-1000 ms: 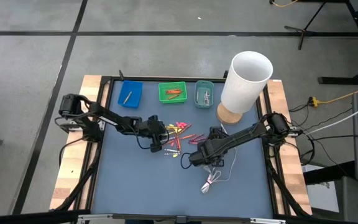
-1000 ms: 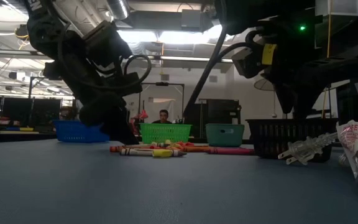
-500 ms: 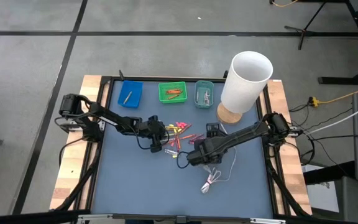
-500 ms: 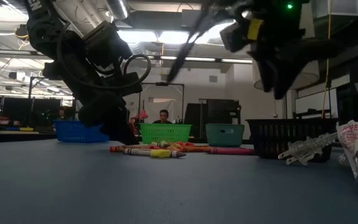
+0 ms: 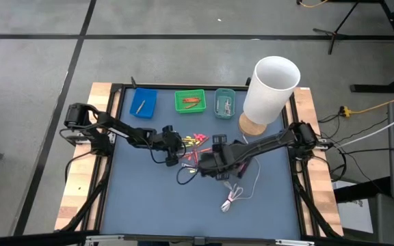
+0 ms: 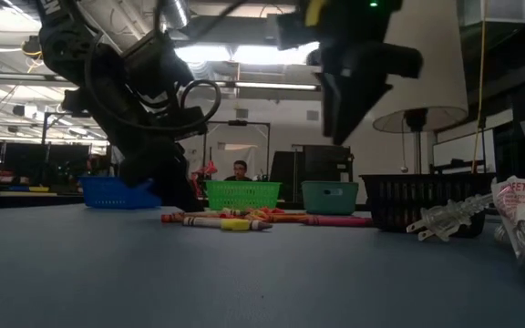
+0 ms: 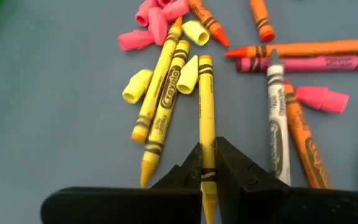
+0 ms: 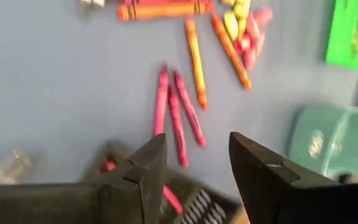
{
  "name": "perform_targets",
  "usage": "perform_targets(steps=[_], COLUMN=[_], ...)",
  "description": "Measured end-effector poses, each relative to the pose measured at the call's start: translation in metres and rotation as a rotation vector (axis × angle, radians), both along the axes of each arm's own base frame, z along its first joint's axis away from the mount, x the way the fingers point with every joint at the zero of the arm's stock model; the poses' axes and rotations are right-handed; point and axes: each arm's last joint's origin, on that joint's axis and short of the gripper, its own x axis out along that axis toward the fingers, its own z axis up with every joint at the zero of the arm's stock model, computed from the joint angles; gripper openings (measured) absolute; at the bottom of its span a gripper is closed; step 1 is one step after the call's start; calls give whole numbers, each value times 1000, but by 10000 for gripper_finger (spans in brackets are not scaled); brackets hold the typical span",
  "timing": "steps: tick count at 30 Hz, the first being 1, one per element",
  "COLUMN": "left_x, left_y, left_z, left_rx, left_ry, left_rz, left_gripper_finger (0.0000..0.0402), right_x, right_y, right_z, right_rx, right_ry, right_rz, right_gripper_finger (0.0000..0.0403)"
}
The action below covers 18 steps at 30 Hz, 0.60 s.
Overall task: Sort crayons
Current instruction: Put the yellow crayon into the blue bin
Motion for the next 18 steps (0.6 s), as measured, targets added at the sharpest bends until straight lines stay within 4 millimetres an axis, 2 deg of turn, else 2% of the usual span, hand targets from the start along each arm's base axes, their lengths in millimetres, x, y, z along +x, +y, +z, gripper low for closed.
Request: perform_targets(steps=[4,11,18], left_x=[-4,-17,-41], left_y=[1,9,33], left_z=[7,31,60], left_rx=[8,25,148], left_ry=[5,-1,3], left_rz=[8,57,255], left_gripper_finger=[5,5,5], right_x=[11,28,43], right_y=[-10,-27,-41], right_z=[1,3,8], right_rx=[45,130,209], right_ry=[-57,-171,-304], right_rz=[31,39,24], right_gripper_finger=[172,172,172])
